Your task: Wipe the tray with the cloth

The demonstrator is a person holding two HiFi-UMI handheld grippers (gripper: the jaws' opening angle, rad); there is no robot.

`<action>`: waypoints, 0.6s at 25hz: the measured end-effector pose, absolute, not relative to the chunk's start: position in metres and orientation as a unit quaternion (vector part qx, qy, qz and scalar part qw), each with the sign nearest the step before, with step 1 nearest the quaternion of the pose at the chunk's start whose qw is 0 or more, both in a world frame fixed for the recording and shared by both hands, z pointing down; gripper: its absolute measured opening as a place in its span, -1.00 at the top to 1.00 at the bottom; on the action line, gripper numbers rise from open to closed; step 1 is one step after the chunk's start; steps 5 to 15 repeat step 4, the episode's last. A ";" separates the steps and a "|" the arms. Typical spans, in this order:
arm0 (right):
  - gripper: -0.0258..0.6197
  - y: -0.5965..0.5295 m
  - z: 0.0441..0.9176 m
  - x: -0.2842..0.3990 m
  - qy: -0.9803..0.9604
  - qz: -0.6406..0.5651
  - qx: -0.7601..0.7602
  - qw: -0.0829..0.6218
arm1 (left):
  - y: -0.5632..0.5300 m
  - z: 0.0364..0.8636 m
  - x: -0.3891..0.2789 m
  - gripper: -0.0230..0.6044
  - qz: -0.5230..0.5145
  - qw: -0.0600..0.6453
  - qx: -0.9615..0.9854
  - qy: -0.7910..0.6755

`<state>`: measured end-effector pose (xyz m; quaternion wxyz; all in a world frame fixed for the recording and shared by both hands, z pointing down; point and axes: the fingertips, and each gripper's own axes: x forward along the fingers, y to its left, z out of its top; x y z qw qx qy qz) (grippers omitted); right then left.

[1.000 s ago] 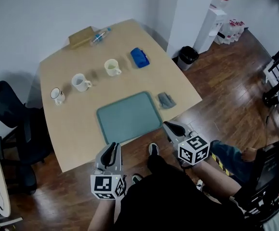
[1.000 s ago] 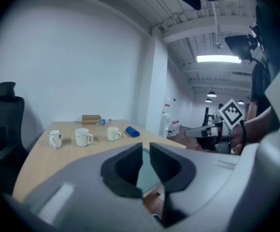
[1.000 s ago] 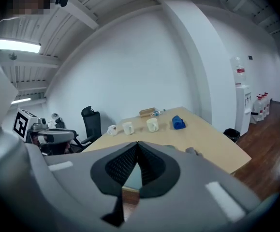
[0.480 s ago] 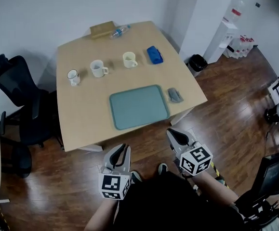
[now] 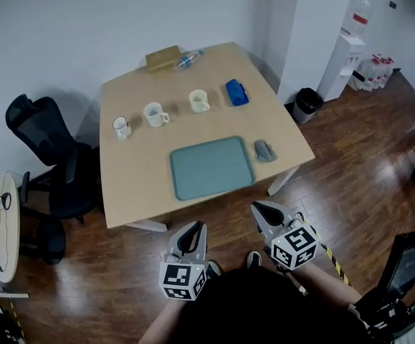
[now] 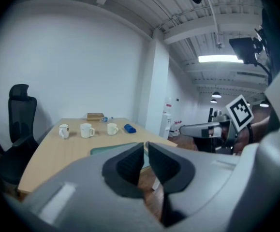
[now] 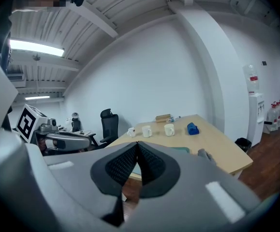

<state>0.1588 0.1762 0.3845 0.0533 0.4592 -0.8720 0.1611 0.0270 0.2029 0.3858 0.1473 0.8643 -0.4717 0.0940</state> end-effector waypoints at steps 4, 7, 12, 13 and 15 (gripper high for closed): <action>0.90 0.177 0.384 0.171 -0.874 0.158 0.456 0.052 | 0.206 0.386 0.038 0.82 0.097 0.145 0.862 -0.476; 0.90 0.177 0.384 0.171 -0.874 0.158 0.456 0.052 | 0.206 0.386 0.038 0.82 0.097 0.145 0.862 -0.476; 0.90 0.177 0.384 0.171 -0.874 0.158 0.456 0.052 | 0.206 0.386 0.038 0.82 0.097 0.145 0.862 -0.476; 0.90 0.177 0.384 0.171 -0.874 0.158 0.456 0.052 | 0.206 0.386 0.038 0.82 0.097 0.145 0.862 -0.476; 0.90 0.177 0.384 0.171 -0.874 0.158 0.456 0.052 | 0.206 0.386 0.038 0.82 0.097 0.145 0.862 -0.476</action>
